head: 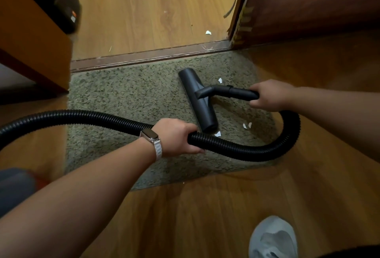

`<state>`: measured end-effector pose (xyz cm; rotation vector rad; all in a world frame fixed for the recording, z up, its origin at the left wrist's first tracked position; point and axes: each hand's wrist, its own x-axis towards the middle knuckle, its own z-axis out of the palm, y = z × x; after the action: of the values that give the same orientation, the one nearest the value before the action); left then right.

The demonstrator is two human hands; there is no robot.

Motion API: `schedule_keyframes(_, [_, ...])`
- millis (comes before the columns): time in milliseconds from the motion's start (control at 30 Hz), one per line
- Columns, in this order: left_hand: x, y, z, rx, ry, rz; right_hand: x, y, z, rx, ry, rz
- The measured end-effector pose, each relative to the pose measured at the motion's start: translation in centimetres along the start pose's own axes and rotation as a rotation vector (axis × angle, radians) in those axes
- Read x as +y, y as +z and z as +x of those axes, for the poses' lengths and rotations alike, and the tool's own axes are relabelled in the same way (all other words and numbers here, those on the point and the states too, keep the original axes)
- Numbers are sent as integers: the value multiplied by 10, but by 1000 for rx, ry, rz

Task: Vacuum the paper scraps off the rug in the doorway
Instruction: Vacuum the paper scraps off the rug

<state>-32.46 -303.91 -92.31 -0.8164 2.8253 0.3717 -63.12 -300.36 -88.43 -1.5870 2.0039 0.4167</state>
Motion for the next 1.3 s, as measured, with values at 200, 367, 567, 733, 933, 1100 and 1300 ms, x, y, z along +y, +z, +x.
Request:
schedule_keyframes(200, [3, -2, 7, 26, -33, -16, 30, -5, -11, 34, 152, 37])
schedule_keyframes(367, [5, -5, 13, 38, -54, -40, 50, -11, -13, 75, 254, 98])
schedule_keyframes(567, [4, -3, 11, 27, -63, -43, 52, -6, -3, 41, 282, 133])
schedule_keyframes(733, [1, -1, 3, 24, -63, -30, 35, -8, 8, 45, 233, 129])
schedule_keyframes(933, [-1, -5, -2, 21, -55, -46, 29, -12, 13, 37, 211, 132])
schedule_keyframes(1100, [-5, -2, -9, 15, -56, -28, 9, -15, 20, 71, 168, 84])
schedule_keyframes(1300, [-16, -3, -19, 18, -57, -37, -11, -17, 30, 102, 130, 21])
